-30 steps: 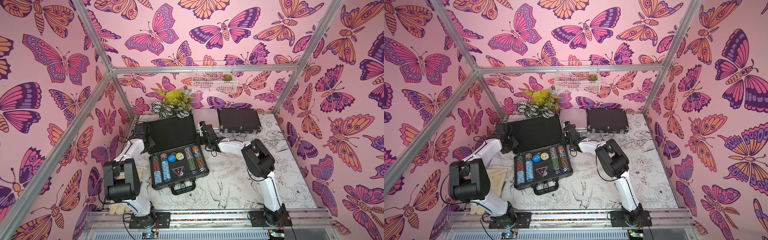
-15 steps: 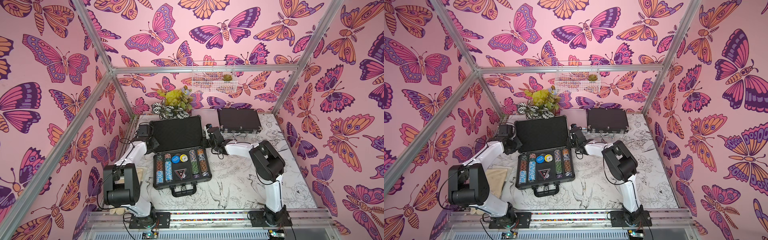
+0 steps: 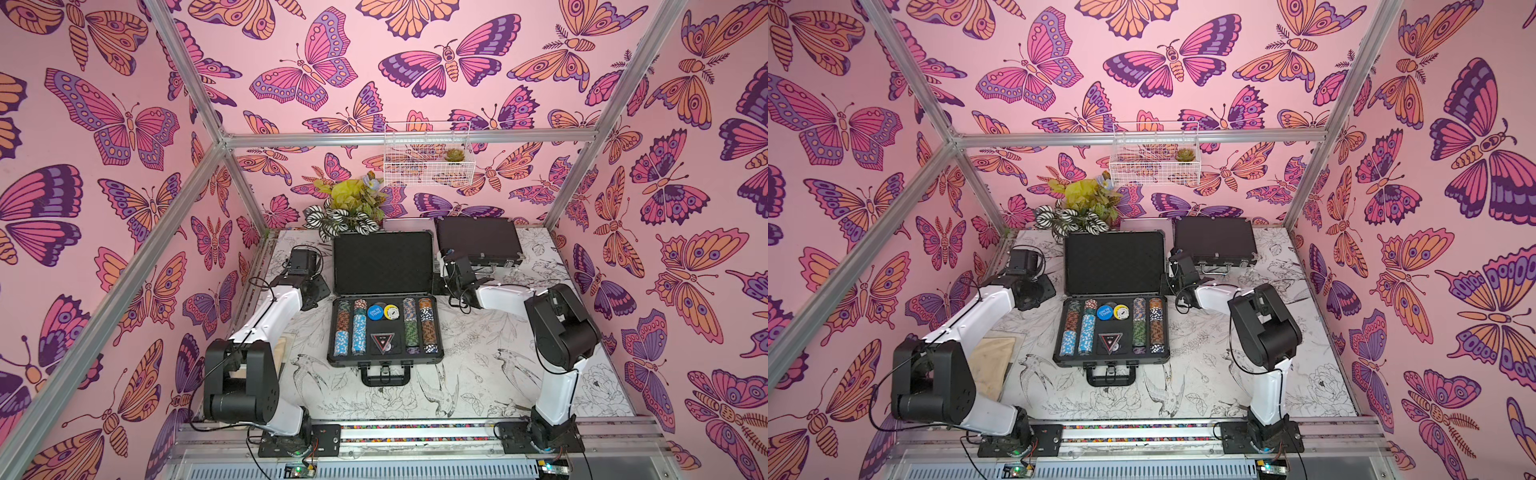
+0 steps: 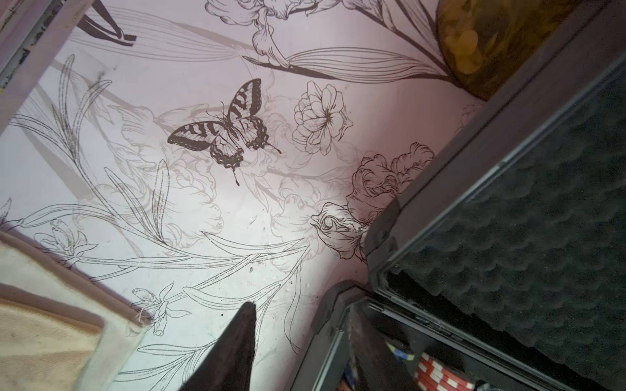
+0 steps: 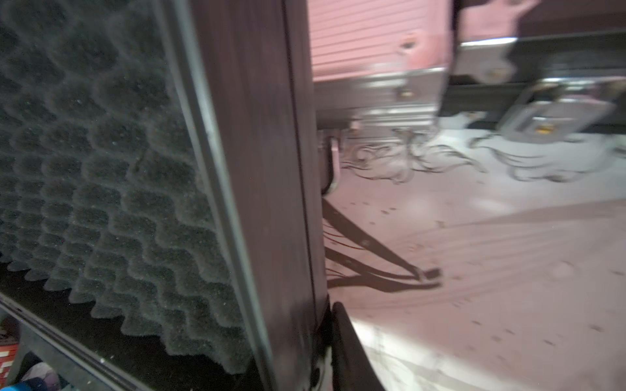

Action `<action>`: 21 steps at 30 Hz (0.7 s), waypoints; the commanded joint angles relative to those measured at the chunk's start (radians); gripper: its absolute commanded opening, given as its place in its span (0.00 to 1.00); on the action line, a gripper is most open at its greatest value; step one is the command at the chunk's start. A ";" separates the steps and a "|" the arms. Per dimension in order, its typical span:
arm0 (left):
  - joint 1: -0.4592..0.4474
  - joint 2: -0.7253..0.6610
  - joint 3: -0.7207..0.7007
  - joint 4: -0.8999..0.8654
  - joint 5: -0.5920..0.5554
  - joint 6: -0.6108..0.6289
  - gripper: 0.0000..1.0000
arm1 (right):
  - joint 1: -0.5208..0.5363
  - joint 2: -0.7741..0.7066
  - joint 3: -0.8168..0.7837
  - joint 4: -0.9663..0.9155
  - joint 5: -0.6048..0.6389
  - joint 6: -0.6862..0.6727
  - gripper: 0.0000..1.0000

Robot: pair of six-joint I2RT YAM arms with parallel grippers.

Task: Close the poker set cases
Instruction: Move the poker set case to the center of the board.

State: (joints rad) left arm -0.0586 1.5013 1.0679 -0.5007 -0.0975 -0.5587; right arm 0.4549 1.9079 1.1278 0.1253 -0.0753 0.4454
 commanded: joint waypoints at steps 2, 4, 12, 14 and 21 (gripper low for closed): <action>-0.056 0.005 0.028 -0.062 0.006 0.058 0.48 | -0.099 -0.102 -0.024 0.035 -0.059 0.053 0.13; -0.095 0.037 0.069 -0.102 0.004 0.086 0.48 | -0.126 -0.127 -0.033 0.023 -0.076 0.033 0.13; -0.182 0.101 0.093 -0.127 0.015 0.098 0.49 | -0.200 -0.182 -0.030 -0.069 -0.087 -0.058 0.15; -0.210 0.124 0.091 -0.127 0.036 0.111 0.49 | -0.214 -0.178 -0.029 -0.072 -0.097 -0.056 0.15; -0.228 0.232 0.070 -0.092 0.156 0.151 0.47 | -0.218 -0.150 -0.007 -0.079 -0.131 -0.051 0.19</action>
State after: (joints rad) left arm -0.2874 1.6917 1.1496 -0.5831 0.0006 -0.4446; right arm 0.2573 1.8023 1.0630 -0.0193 -0.1272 0.3500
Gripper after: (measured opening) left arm 0.477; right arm 0.214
